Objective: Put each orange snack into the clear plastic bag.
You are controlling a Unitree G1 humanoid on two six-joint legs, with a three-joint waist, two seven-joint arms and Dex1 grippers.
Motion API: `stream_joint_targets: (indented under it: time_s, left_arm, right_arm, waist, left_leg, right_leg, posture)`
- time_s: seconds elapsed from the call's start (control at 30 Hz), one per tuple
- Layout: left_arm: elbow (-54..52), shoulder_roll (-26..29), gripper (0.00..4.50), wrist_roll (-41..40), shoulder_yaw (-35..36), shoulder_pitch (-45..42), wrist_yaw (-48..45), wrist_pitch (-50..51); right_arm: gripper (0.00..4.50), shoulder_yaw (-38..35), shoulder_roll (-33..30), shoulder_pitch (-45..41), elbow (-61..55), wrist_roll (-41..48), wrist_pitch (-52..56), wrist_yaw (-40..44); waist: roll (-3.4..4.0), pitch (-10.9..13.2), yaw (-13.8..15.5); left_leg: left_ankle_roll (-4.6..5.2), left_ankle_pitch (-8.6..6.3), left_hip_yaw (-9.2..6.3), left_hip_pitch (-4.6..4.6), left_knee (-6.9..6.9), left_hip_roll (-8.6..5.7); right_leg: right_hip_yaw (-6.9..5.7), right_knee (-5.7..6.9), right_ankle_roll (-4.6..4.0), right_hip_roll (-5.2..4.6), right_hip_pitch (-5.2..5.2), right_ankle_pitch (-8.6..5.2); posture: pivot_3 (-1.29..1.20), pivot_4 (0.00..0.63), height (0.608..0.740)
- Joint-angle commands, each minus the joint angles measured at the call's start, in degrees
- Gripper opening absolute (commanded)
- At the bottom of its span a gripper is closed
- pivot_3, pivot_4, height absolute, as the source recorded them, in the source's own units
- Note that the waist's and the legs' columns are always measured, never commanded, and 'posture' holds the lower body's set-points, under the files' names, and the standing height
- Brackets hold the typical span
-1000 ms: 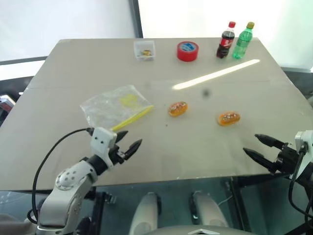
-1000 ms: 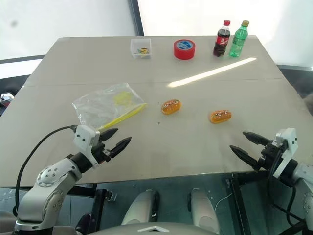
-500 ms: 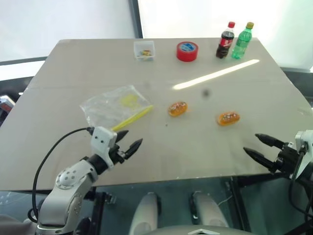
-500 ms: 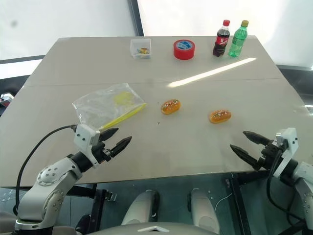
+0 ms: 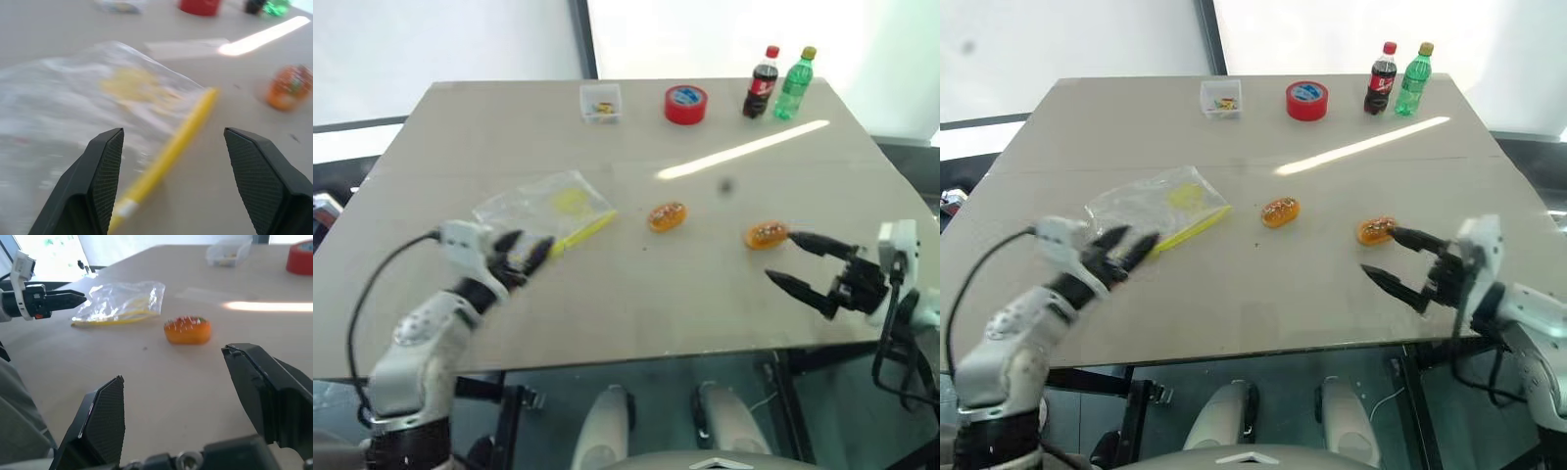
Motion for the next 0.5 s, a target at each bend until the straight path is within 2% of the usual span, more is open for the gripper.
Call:
stream_joint_targets:
  time_s: [0.03, 0.17, 0.23, 0.33, 0.5]
  left_arm:
    - [7.55, 3.66, 3.45, -5.65, 7.02, -3.51, 0.4, 6.77]
    - [14.88, 9.13, 3.45, -2.11, 7.26, -4.99, -0.34, 6.66]
    - [17.01, 9.56, 3.45, -2.63, 7.1, -6.39, 0.16, 7.97]
    - [17.5, 8.72, 3.45, -3.63, 5.9, -7.51, -0.13, 9.85]
    - [12.79, 4.16, 3.45, -11.97, 5.26, -8.28, -2.87, 16.58]
  right_arm:
    - [3.71, 2.25, -0.54, -5.03, -4.55, 0.58, 4.14, -4.43]
    - [3.71, 5.73, -0.54, -10.28, -7.19, 0.24, 6.87, -6.38]
    - [3.71, 7.34, -0.54, -11.84, -7.54, -0.66, 6.94, -6.42]
    - [3.71, 9.01, -0.47, -12.97, -7.73, -1.62, 6.61, -6.44]
    - [3.71, 10.66, 0.25, -14.83, -8.38, -1.46, 7.03, -7.16]
  waist:
    - [-0.03, 0.02, -0.08]
    - [-0.04, 0.02, -0.04]
    - [-0.04, 0.02, 0.19]
    - [-0.11, 0.02, 0.56]
    - [-0.13, 0.02, 0.57]
  left_leg:
    - [0.0, 0.0, 0.0, 0.0, 0.01, -0.01]
    - [0.0, 0.0, -0.04, -0.07, -0.03, 0.0]
    - [-0.01, 0.0, -0.03, -0.12, -0.06, -0.02]
    - [-0.01, 0.0, -0.02, -0.15, -0.07, -0.05]
    - [-0.01, 0.0, -0.02, -0.14, -0.06, -0.07]
  right_leg:
    - [0.01, 0.02, 0.0, 0.0, -0.01, 0.0]
    - [-0.03, -0.03, 0.0, -0.01, -0.04, -0.01]
    - [-0.03, -0.07, 0.0, -0.04, -0.07, -0.01]
    - [-0.03, -0.11, -0.01, -0.1, -0.06, 0.0]
    - [-0.03, -0.09, -0.01, -0.15, -0.06, 0.0]
  posture:
    - [0.0, 0.15, 0.74]
    - [0.0, 0.15, 0.74]
    - [0.0, 0.15, 0.74]
    - [0.0, 0.15, 0.74]
    - [0.0, 0.15, 0.74]
